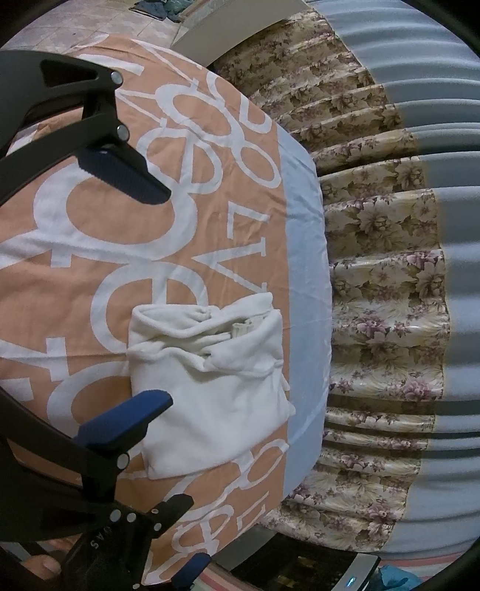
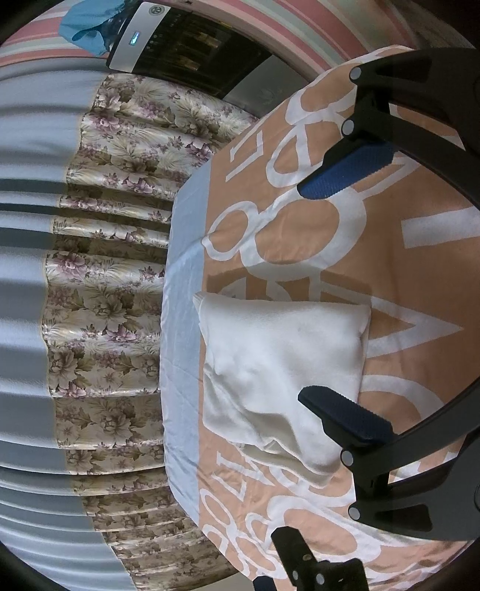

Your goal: Fold small clothes

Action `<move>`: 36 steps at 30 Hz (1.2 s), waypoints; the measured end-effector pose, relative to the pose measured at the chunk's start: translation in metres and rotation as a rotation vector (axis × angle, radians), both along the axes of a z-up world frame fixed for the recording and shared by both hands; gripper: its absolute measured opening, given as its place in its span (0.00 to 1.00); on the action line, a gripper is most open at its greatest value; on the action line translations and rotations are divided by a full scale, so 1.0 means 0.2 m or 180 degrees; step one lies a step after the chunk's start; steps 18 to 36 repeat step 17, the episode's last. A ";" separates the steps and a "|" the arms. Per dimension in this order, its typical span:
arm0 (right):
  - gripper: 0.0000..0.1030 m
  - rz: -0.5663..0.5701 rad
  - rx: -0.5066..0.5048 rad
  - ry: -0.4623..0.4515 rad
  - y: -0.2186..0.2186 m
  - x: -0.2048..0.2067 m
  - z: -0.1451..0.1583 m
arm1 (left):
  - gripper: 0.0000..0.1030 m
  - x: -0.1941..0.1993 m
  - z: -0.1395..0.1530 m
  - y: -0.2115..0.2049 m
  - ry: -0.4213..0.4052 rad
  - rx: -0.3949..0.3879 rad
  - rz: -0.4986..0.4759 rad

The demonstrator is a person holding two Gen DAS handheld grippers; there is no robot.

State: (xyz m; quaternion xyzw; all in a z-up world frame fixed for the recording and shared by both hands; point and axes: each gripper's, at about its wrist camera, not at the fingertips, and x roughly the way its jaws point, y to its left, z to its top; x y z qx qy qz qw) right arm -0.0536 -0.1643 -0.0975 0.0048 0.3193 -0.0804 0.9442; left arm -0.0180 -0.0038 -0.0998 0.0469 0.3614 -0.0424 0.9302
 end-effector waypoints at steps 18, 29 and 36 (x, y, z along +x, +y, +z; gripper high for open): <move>0.97 0.0009 -0.0008 0.0006 -0.01 0.00 -0.01 | 0.98 0.00 -0.02 0.01 0.0050 0.0057 0.0025; 0.97 0.0009 -0.0008 0.0006 -0.01 0.00 -0.01 | 0.98 0.00 -0.02 0.01 0.0050 0.0057 0.0025; 0.97 0.0009 -0.0008 0.0006 -0.01 0.00 -0.01 | 0.98 0.00 -0.02 0.01 0.0050 0.0057 0.0025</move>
